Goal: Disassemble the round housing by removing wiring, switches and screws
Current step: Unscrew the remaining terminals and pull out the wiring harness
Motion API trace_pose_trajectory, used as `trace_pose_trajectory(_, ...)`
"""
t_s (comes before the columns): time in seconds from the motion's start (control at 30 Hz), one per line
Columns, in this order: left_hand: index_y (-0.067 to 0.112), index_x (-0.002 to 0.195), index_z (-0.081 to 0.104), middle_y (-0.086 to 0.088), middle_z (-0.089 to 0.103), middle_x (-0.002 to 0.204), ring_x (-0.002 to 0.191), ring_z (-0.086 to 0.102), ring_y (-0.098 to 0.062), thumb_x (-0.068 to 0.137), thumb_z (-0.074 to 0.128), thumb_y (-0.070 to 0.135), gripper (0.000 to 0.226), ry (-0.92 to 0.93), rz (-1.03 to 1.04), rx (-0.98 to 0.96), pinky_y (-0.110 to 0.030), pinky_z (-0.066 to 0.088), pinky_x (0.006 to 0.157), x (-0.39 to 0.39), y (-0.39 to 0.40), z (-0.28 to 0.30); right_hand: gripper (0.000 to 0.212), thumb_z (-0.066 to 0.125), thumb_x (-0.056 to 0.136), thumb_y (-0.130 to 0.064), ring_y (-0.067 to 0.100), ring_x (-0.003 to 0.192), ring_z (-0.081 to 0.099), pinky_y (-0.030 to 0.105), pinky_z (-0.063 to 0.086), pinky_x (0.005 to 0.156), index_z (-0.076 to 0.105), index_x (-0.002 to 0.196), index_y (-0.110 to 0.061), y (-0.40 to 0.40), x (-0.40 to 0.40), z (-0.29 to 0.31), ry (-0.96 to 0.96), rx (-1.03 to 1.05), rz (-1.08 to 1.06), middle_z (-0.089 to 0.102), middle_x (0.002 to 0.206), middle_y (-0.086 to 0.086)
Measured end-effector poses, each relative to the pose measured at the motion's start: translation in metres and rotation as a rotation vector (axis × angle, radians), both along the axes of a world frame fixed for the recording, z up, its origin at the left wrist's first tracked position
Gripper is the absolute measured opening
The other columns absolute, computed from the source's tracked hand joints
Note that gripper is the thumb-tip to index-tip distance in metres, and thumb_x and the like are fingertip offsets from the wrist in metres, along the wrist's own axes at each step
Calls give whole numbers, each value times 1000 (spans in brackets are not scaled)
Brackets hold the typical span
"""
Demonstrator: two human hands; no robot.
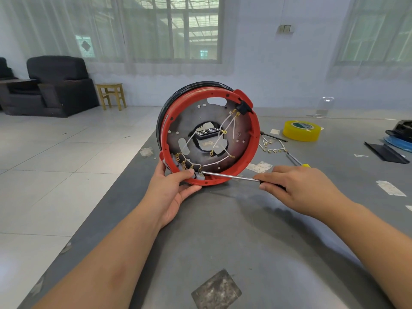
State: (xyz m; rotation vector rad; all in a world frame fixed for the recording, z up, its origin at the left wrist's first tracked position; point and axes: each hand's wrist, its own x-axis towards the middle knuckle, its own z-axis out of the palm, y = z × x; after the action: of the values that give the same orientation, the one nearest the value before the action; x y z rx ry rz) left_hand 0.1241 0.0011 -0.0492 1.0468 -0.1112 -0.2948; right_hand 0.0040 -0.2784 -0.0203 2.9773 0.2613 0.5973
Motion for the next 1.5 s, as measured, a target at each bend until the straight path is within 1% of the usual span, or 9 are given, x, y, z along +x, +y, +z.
trace_pose_trajectory(0.33, 30, 128, 59, -13, 80, 107, 96, 78, -38, 91, 68, -12, 57, 13, 21, -15, -47, 66, 74, 0, 0, 1, 41, 37, 102, -52, 17, 62, 62, 25, 39, 41, 69, 125, -40, 3, -6, -8, -196, -46, 48, 65, 88, -13)
trace_pose_trajectory(0.43, 29, 128, 59, -15, 79, 109, 96, 78, -38, 91, 68, -12, 56, 16, 27, -16, -46, 66, 73, -1, 0, 1, 42, 36, 103, -52, 18, 59, 61, 22, 33, 42, 70, 124, -39, 3, -7, -9, -229, -51, 67, 65, 87, -13)
trace_pose_trajectory(0.6, 21, 131, 59, -18, 77, 114, 98, 78, -40, 91, 67, -14, 54, 23, 23, -33, -51, 66, 78, -1, 1, 0, 42, 38, 101, -51, 20, 61, 63, 22, 25, 48, 72, 121, -37, 3, -7, -9, -282, -80, 73, 66, 87, -9)
trace_pose_trajectory(0.77, 15, 131, 58, -16, 78, 105, 95, 78, -40, 91, 67, -14, 50, 49, 33, -60, -53, 65, 79, 2, 2, -2, 38, 43, 99, -50, 20, 63, 64, 22, 24, 50, 73, 119, -37, 6, -6, -10, -321, -103, 79, 65, 86, -8)
trace_pose_trajectory(0.93, 17, 132, 58, -15, 79, 104, 95, 78, -40, 91, 66, -14, 51, 43, 29, -62, -52, 65, 77, 1, 2, -2, 40, 40, 100, -51, 18, 61, 62, 20, 29, 45, 71, 122, -38, 7, -7, -10, -284, -86, 88, 64, 87, -9)
trace_pose_trajectory(1.13, 17, 133, 58, -15, 79, 106, 96, 78, -41, 91, 67, -13, 53, 49, 34, -58, -52, 65, 78, 2, 1, -2, 39, 40, 101, -50, 19, 58, 60, 20, 24, 47, 71, 121, -38, 7, -8, -12, -299, -69, 86, 63, 85, -10)
trace_pose_trajectory(1.23, 18, 135, 57, -16, 79, 108, 97, 78, -41, 91, 67, -13, 55, 53, 33, -65, -53, 65, 79, 2, 2, -2, 36, 44, 99, -50, 19, 60, 61, 21, 23, 50, 71, 121, -38, 5, -6, -13, -322, -103, 89, 63, 87, -9)
trace_pose_trajectory(1.4, 17, 135, 55, -11, 80, 97, 95, 78, -39, 92, 66, -13, 54, 41, 38, -61, -52, 66, 78, 0, 1, -1, 24, 60, 100, -43, 21, 66, 64, 23, 25, 53, 70, 121, -38, 3, -4, -16, -369, -127, 92, 63, 88, -6)
trace_pose_trajectory(1.5, 18, 134, 56, -9, 79, 97, 95, 78, -39, 92, 66, -11, 52, 23, 47, -53, -53, 65, 82, -1, 0, -1, 25, 61, 97, -42, 22, 67, 65, 24, 31, 51, 72, 119, -37, 4, -3, -17, -393, -121, 89, 63, 87, -5)
